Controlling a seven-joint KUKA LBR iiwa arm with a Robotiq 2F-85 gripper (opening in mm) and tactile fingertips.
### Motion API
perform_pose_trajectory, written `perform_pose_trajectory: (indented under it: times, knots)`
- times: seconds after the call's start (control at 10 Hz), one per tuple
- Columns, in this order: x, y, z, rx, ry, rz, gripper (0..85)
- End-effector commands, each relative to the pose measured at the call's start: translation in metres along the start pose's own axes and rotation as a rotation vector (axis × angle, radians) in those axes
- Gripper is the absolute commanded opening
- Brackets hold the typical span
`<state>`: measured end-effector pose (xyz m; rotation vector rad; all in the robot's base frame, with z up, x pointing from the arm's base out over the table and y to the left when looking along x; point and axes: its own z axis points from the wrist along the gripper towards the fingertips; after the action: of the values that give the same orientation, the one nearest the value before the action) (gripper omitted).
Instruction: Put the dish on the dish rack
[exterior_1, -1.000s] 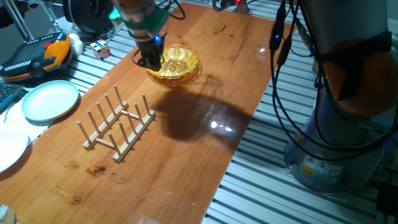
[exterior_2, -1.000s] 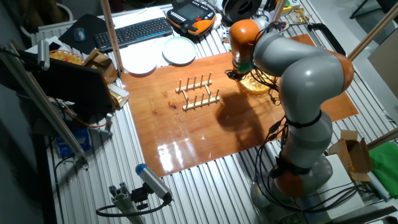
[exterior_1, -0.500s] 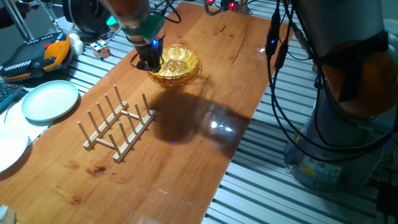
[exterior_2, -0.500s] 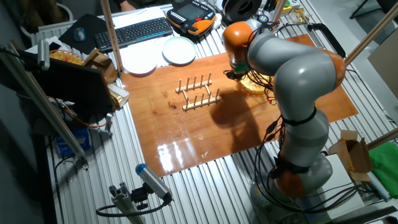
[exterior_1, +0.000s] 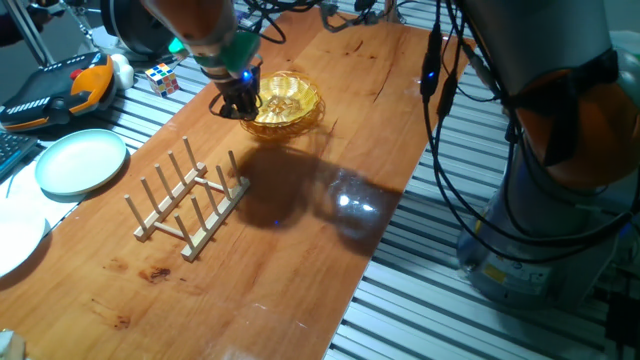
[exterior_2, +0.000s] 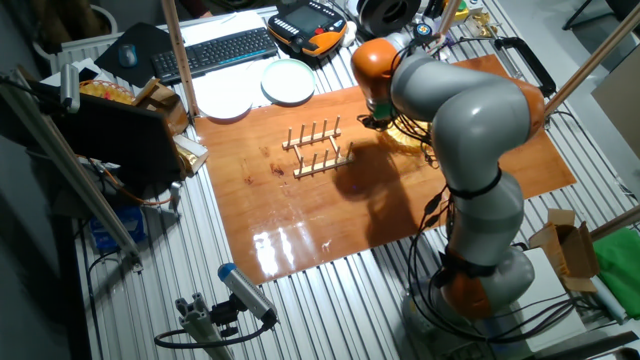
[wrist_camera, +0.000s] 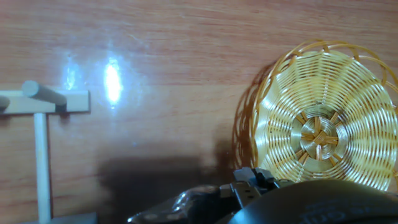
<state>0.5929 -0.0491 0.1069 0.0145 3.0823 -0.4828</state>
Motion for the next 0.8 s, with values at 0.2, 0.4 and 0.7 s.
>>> perform_pose_trajectory:
  times: [0.2,0.4,0.7]
  knots:
    - [-0.0008,0.0002,0.002,-0.007,0.024,-0.006,0.7]
    - [-0.0008,0.0002,0.002,-0.042,0.027,-0.015,0.7]
    - [-0.0008,0.0002,0.002,0.004,0.0,-0.054,0.7]
